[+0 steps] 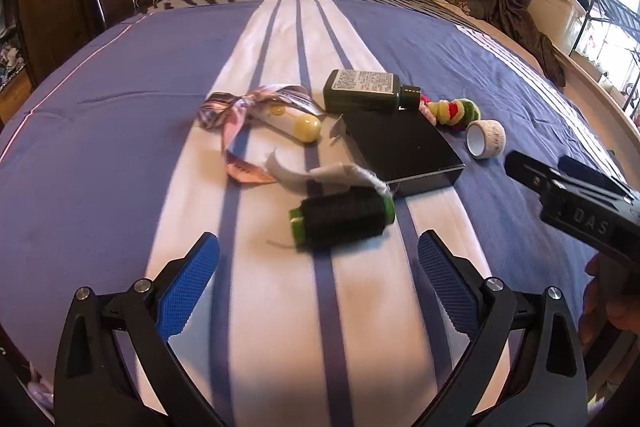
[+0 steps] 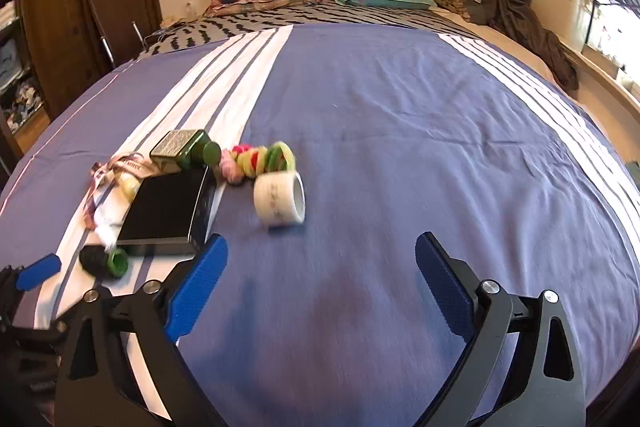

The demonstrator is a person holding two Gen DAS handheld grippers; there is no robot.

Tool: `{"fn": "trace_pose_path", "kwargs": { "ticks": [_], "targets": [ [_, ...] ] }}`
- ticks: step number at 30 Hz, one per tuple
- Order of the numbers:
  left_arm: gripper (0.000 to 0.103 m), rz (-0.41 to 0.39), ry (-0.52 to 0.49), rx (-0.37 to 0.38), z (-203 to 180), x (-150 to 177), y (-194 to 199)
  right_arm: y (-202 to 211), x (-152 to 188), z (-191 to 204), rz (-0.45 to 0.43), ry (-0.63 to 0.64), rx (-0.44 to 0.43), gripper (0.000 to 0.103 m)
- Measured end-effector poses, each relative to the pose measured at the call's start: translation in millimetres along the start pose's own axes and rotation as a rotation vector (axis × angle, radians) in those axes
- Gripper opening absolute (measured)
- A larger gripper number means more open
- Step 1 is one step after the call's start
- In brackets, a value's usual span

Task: Collect trash
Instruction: 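Grasp the black thread spool with the left tool while the right tool grasps the white tape roll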

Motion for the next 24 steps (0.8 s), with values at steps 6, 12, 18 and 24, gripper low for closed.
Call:
{"fn": "trace_pose_path", "kwargs": {
  "ticks": [6, 12, 18, 24],
  "targets": [
    [0.085, 0.011, 0.001, 0.006, -1, -8, -16, -20, -18, 13, 0.028, 0.038, 0.009, 0.071],
    [0.058, 0.001, -0.015, 0.004, 0, -14, -18, -37, -22, 18, 0.074, 0.044, 0.001, 0.037],
    [0.054, 0.005, -0.029, 0.03, 4, -5, -7, -24, -17, 23, 0.043, 0.061, 0.007, 0.026],
    [0.054, -0.009, -0.048, 0.006, 13, 19, 17, 10, 2, 27, 0.008, 0.064, -0.003, 0.026]
  ]
}}
Point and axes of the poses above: each gripper's, at about its wrist camera, not at the fingertips, and y roughly against the way its jaws point, z to its left, x to its underside, the point moved 8 cm from there along -y, roughly the way its jaws point, and after that the axes turned 15 degrees about z, right-handed, at the moved point
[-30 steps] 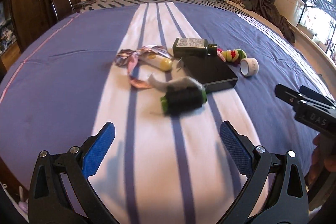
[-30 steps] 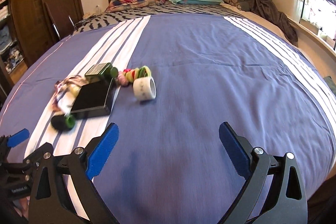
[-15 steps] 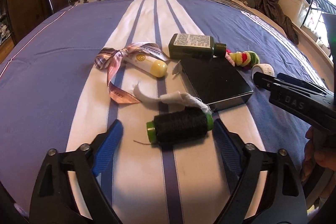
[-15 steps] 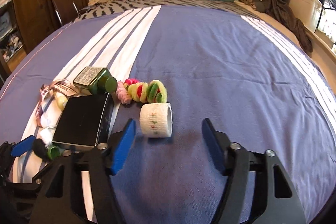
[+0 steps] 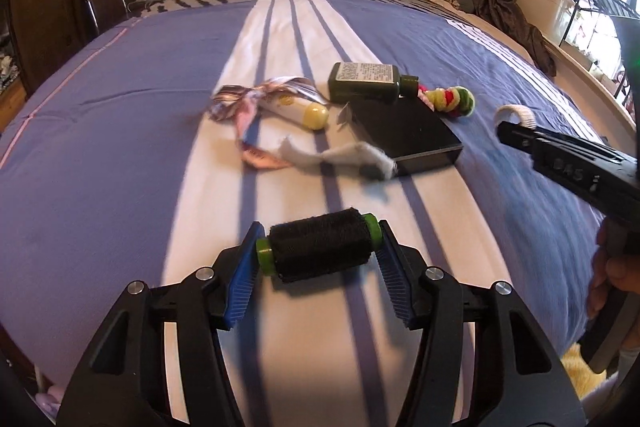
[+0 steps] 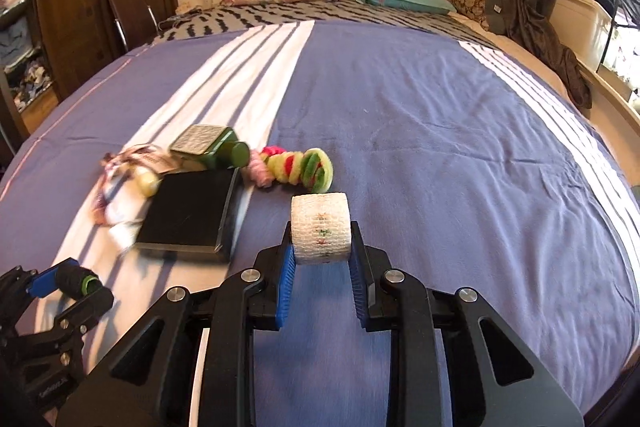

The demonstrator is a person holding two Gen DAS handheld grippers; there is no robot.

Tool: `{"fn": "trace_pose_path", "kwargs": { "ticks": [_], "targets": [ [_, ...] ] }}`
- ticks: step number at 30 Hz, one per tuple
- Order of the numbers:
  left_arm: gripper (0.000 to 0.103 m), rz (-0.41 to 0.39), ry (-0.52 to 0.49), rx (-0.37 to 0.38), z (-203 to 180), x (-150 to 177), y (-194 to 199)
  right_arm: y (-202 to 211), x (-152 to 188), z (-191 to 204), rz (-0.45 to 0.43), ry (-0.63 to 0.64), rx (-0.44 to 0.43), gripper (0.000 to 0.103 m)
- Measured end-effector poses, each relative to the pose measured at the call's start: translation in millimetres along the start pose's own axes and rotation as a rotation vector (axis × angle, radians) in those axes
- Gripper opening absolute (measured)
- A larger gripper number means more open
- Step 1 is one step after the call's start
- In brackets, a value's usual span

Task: Collect trash
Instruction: 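Grasp the black thread spool with the left tool while the right tool grasps the white tape roll, then lower the spool and tape roll into the bin and open both tools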

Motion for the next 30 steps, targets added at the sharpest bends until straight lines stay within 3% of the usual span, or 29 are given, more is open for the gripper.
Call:
{"fn": "trace_pose_path", "kwargs": {
  "ticks": [10, 17, 23, 30],
  "targets": [
    [0.054, -0.136, -0.01, -0.02, 1, 34, 84, 88, 54, 16, -0.115, -0.024, -0.021, 0.026],
    [0.054, -0.205, 0.002, -0.031, -2, 81, 132, 141, 113, 28, -0.178, -0.054, -0.093, 0.026],
    [0.054, -0.146, -0.017, -0.033, -9, 137, 123, 145, 170, 33, -0.145, -0.07, -0.11, 0.026],
    [0.054, 0.003, -0.039, -0.034, -17, 194, 77, 117, 219, 37, -0.033, -0.04, -0.1, 0.026]
  ]
}}
Point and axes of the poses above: each gripper's, at about its wrist camera, not at the fingertips, and y roughly against the way its jaws point, z to its left, x to its underside, the point moved 8 cm from there along -y, roughly the way its jaws point, and after that the axes turned 15 degrees about z, right-handed, at the moved point
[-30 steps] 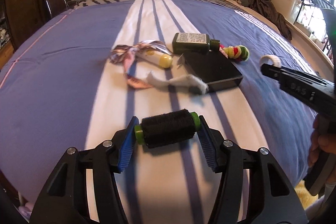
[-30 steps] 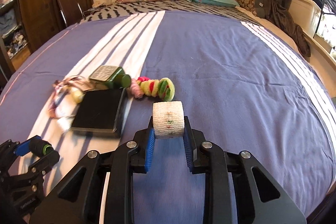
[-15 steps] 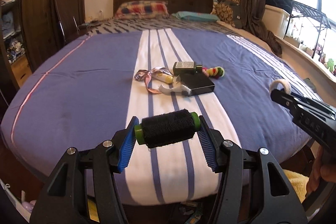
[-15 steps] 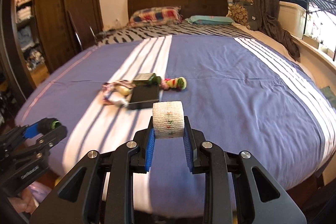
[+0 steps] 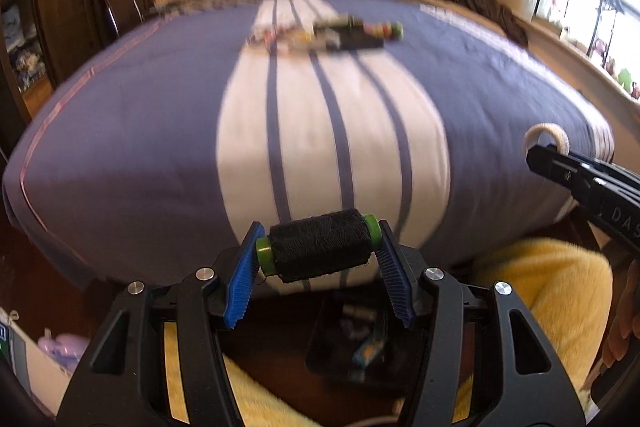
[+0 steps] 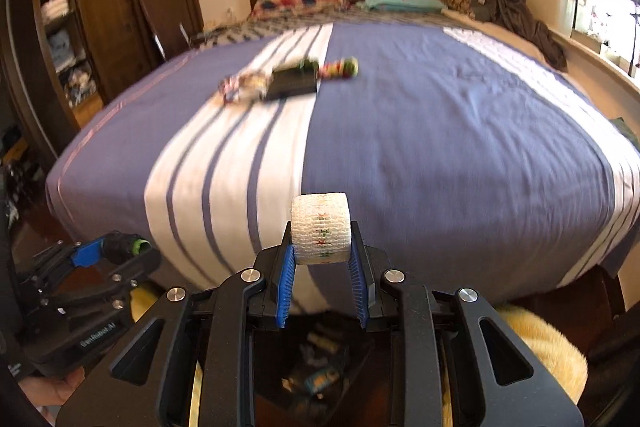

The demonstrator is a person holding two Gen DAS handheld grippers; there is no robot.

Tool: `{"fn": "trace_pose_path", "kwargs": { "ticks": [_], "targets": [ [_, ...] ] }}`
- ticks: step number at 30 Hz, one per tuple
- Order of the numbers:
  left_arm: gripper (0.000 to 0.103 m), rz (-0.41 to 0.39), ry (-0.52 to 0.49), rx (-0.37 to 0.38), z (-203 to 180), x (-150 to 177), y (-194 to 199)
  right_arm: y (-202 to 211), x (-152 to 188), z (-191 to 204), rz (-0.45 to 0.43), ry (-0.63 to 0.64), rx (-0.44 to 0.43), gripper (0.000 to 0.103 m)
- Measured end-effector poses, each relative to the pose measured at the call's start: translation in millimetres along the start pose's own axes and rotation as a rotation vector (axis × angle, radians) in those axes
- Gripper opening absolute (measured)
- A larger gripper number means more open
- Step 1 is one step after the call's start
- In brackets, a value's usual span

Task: Collect trash
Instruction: 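Lower the spool and tape roll into the bin and open both tools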

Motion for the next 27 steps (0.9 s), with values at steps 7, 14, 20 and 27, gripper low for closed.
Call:
{"fn": "trace_pose_path", "kwargs": {
  "ticks": [7, 14, 20, 27],
  "targets": [
    [0.053, 0.128, -0.009, 0.032, -9, 44, -43, -46, 44, 4, 0.157, 0.019, -0.049, 0.026],
    [0.053, 0.255, -0.024, 0.083, -16, 80, -88, -89, 82, 4, 0.29, 0.016, -0.052, 0.026],
    [0.053, 0.32, -0.039, 0.099, -19, 91, -114, -117, 98, 6, 0.364, 0.005, -0.061, 0.026],
    [0.054, 0.354, -0.049, 0.106, -18, 86, -133, -134, 102, 6, 0.403, 0.005, -0.068, 0.026]
  ]
}}
Point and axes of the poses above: each gripper's, at about its wrist camera, not at the fingertips, and y roughly against the way its jaws point, z to its left, x to its underside, the point moved 8 cm from there along -y, roughly the way its jaws point, and after that the axes turned 15 degrees about z, right-handed, at the moved point
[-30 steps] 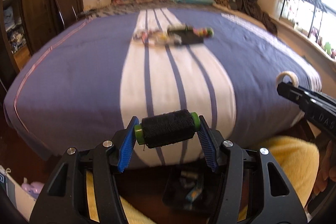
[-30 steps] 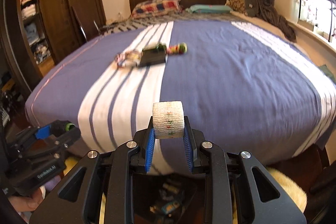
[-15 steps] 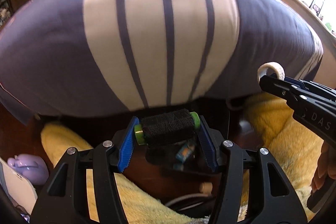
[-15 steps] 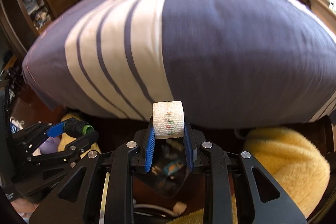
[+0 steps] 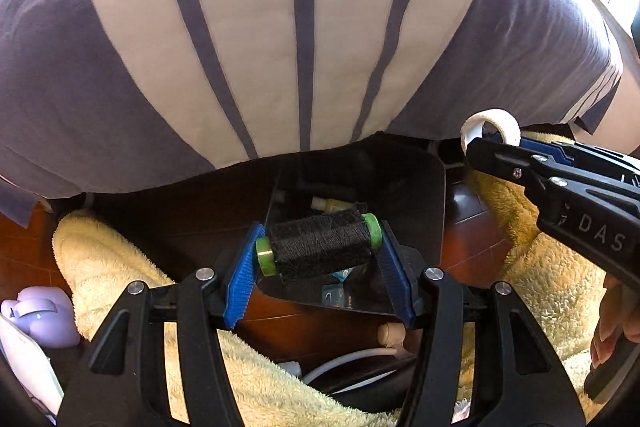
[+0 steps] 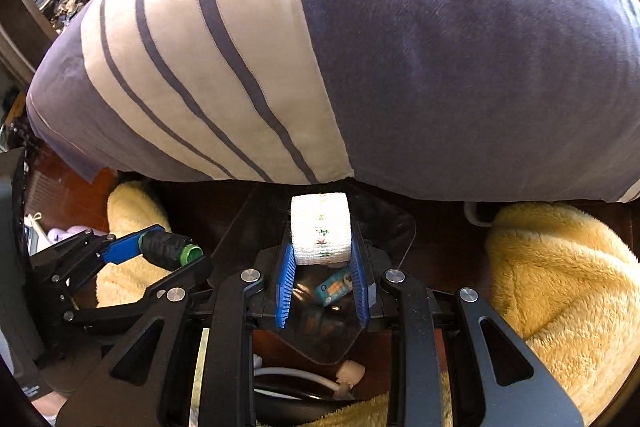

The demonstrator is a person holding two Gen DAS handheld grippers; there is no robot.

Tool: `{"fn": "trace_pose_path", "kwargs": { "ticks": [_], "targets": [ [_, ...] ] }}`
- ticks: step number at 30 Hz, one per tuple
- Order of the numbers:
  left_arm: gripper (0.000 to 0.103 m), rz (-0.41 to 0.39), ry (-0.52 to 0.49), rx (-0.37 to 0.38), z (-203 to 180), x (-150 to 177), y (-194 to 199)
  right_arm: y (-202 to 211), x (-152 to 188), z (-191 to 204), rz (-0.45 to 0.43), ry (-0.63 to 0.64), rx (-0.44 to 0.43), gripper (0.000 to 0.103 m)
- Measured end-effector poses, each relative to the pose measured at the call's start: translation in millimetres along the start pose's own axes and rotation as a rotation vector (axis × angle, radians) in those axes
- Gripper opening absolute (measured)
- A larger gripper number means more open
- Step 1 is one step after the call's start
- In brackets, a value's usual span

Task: Collect trash
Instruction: 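Lower the spool and tape roll into the bin and open both tools, then raise both tools back over the remaining bed items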

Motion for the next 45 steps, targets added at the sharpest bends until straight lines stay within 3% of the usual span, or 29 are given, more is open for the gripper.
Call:
{"fn": "trace_pose_path", "kwargs": {
  "ticks": [2, 4, 8, 12, 16, 20, 25, 26, 27, 34, 45],
  "targets": [
    [0.054, 0.013, 0.005, 0.004, 1, 0, -4, -3, -3, -2, 0.014, -0.007, 0.002, 0.028],
    [0.056, 0.022, 0.008, 0.005, 1, -1, -8, -7, -5, -1, 0.03, -0.008, 0.006, 0.04],
    [0.071, 0.019, 0.023, -0.002, 6, -1, -8, -5, -7, -5, 0.028, -0.024, 0.006, 0.045],
    [0.086, 0.0, 0.028, 0.0, 8, -3, -2, 10, -11, -12, -0.01, -0.044, 0.017, 0.055],
    [0.091, -0.032, 0.029, -0.006, 10, -6, 13, 36, -17, -20, -0.074, -0.059, 0.037, 0.074],
    [0.092, -0.093, 0.034, -0.023, 14, -11, 43, 64, -21, -26, -0.142, -0.074, 0.059, 0.086],
    [0.093, -0.206, 0.051, -0.095, 29, -24, 90, 107, -32, -35, -0.24, -0.093, 0.058, 0.089],
    [0.093, -0.243, 0.053, -0.122, 34, -29, 105, 114, -35, -36, -0.257, -0.097, 0.06, 0.098],
    [0.093, -0.264, 0.058, -0.129, 37, -32, 114, 127, -41, -39, -0.292, -0.105, 0.074, 0.1],
    [0.093, -0.361, 0.085, -0.174, 64, -68, 162, 168, -81, -43, -0.398, -0.088, 0.124, 0.1],
    [0.093, -0.417, 0.096, -0.19, 85, -139, 190, 174, -163, -50, -0.412, -0.077, 0.153, 0.1]
  ]
}}
Point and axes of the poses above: each gripper's, at about its wrist camera, not at the fingertips, and y roughly against the way its jaws point, z to its left, x to its underside, the point moved 8 cm from there along -y, roughly the way its jaws point, and after that the axes turned 15 degrees about z, right-handed, at the moved point
